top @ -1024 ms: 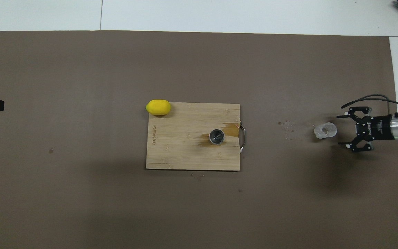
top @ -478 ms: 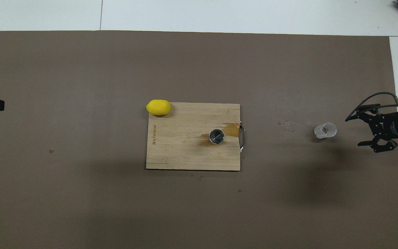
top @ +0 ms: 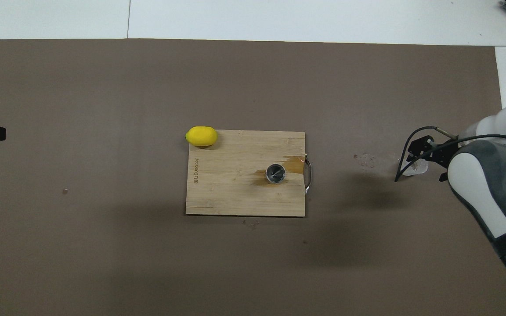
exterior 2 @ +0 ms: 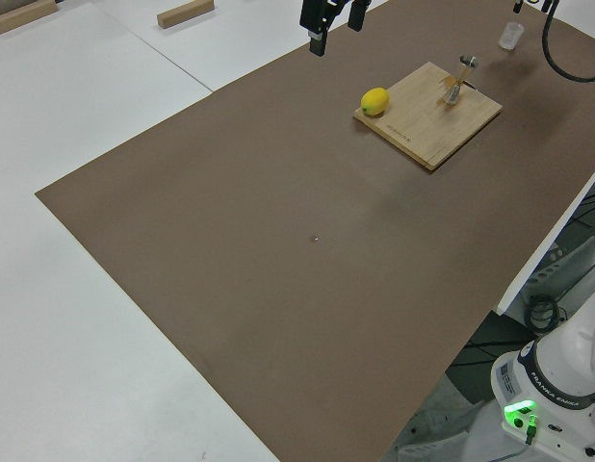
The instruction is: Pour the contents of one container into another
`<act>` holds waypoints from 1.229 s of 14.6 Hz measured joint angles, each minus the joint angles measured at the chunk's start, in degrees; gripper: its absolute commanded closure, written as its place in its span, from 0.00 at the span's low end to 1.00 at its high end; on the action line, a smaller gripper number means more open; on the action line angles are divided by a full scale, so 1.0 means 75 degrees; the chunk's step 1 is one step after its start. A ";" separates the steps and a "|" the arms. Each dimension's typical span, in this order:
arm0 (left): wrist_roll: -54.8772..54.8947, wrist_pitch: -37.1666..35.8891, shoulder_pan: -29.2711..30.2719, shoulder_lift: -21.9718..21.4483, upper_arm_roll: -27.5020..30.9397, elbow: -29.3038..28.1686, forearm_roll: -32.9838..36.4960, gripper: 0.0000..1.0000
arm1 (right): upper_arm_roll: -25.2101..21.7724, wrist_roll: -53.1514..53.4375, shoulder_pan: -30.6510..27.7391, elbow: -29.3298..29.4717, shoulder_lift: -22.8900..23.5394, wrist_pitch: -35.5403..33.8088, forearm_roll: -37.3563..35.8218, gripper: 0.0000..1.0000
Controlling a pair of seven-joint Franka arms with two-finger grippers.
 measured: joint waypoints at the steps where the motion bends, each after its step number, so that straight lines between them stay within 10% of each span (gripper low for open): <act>1: 0.0000 0.0000 0.0000 0.0000 0.0000 0.0000 0.0000 0.00 | 0.0005 -0.0305 0.0174 0.0082 -0.0095 0.0001 -0.0016 0.00; 12: -0.0004 0.0000 0.0000 0.0000 -0.0001 0.0000 0.0000 0.00 | 0.0014 -0.0953 0.0953 0.2789 -0.0513 -0.2187 -0.0673 0.00; 18: -0.0005 0.0000 0.0000 0.0000 -0.0002 0.0000 0.0000 0.00 | 0.0016 -0.1404 0.1235 0.2894 -0.0725 -0.2798 -0.0780 0.00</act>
